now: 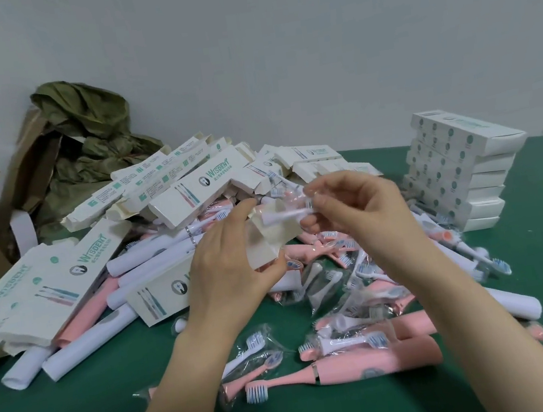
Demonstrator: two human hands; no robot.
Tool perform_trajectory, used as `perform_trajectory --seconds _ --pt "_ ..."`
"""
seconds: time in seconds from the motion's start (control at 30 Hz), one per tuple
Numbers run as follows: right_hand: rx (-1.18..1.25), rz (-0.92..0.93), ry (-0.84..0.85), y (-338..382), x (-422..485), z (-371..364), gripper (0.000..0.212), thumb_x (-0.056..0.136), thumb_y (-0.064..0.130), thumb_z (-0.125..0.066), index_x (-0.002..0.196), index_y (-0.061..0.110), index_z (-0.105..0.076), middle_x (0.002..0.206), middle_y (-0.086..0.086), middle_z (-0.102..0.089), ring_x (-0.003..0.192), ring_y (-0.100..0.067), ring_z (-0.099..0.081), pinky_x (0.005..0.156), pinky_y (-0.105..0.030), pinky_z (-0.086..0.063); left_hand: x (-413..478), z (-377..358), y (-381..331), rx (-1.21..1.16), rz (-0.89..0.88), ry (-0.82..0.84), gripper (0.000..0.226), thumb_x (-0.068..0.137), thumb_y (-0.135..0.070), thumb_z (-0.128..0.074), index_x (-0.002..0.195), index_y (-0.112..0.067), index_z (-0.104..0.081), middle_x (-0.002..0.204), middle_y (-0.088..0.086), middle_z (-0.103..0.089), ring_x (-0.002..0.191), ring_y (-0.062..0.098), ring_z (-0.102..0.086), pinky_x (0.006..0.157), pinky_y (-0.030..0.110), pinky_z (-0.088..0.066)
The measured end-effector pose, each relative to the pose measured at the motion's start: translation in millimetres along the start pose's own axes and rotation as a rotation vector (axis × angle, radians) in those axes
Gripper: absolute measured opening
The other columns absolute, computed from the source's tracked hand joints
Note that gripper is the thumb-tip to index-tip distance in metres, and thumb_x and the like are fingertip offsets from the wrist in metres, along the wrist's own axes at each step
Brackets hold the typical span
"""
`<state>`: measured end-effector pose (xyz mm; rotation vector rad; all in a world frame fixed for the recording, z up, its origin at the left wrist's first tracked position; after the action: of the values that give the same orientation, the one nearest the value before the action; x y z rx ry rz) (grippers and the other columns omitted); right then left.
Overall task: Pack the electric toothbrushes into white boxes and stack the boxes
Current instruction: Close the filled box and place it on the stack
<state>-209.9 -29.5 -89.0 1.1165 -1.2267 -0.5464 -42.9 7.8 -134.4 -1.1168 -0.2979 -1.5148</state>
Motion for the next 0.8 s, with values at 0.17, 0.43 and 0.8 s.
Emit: perform_trajectory --seconds 0.17,0.43,0.8 --pt "-0.553 0.156 -0.191 -9 3 -7 0.027 0.092 0.0 -0.055 0.086 0.025 -0.062 0.076 0.014 -0.067 0.066 -0.006 -0.067 0.069 -0.021 -0.055 0 1 2 0.004 -0.014 0.01 0.07 0.066 -0.026 -0.082 0.128 -0.021 -0.049 0.11 0.0 -0.063 0.096 0.011 -0.046 0.08 0.025 -0.037" --pt "-0.712 0.438 0.009 -16 -10 -51 0.033 0.083 0.006 -0.047 0.109 0.005 -0.068 0.108 -0.009 -0.051 0.093 -0.005 -0.051 0.087 -0.008 -0.04 3 2 -3 -0.024 0.02 -0.028 0.062 0.066 -0.034 -0.064 0.125 -0.018 -0.053 0.109 0.0 -0.066 0.098 0.014 -0.052 0.082 0.024 -0.039" --pt "-0.739 0.313 -0.079 -33 -8 -56 0.017 0.082 0.003 -0.055 0.088 0.01 -0.069 0.085 0.004 -0.06 0.081 -0.011 -0.05 0.077 -0.02 -0.039 0 1 -3 -0.002 -0.015 -0.015 0.062 0.067 -0.027 -0.065 0.126 -0.011 -0.056 0.111 0.005 -0.067 0.102 0.015 -0.051 0.089 0.024 -0.036"
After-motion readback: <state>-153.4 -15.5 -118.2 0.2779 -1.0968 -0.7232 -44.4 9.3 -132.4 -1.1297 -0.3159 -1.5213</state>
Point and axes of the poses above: each hand's wrist, its own x-axis towards the middle knuckle, its own z-axis out of the back of the hand, y = z × x, the point moved 2 cm from there along x, towards the middle knuckle
